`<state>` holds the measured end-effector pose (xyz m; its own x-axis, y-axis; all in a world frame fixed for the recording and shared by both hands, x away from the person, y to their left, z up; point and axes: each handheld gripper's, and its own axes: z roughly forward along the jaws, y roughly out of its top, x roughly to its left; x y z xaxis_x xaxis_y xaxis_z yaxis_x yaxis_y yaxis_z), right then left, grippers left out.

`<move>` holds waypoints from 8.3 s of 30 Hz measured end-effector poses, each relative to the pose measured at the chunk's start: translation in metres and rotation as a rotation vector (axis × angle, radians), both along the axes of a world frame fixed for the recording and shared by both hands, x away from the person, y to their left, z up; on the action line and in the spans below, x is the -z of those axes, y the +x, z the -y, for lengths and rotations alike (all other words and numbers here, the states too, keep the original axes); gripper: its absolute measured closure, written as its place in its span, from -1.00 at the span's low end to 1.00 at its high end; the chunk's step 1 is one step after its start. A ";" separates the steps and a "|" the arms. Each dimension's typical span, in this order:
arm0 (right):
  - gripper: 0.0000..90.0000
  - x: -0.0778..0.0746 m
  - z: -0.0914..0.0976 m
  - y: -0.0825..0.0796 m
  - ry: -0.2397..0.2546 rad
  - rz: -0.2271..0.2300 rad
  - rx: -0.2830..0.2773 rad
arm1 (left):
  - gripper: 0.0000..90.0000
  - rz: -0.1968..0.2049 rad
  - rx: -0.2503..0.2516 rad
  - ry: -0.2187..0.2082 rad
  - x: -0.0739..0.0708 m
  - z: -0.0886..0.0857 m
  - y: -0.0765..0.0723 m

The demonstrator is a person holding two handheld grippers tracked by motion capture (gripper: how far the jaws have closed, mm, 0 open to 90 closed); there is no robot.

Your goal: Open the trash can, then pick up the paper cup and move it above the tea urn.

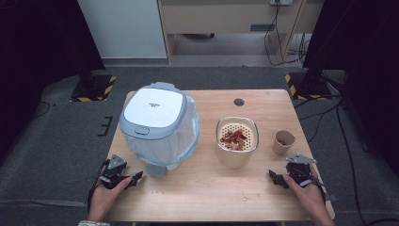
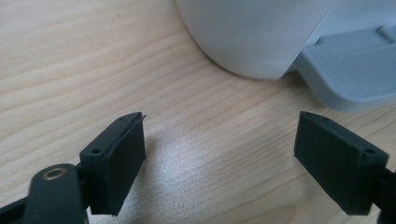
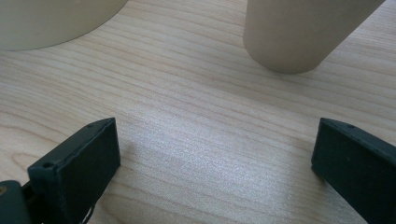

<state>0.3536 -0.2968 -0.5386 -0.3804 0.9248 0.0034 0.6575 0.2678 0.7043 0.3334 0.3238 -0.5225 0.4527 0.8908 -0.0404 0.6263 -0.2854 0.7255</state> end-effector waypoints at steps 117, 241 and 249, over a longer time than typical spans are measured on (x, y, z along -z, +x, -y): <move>-0.89 -0.007 0.006 0.015 0.054 0.079 0.119 | 1.00 -0.051 0.216 0.022 -0.010 0.067 0.007; -0.19 -0.123 -0.003 0.102 0.028 0.409 0.010 | 1.00 -0.052 0.214 0.020 -0.010 0.067 0.007; -0.16 -0.128 -0.007 0.108 0.046 0.408 -0.014 | 1.00 -0.052 0.214 0.020 -0.010 0.067 0.007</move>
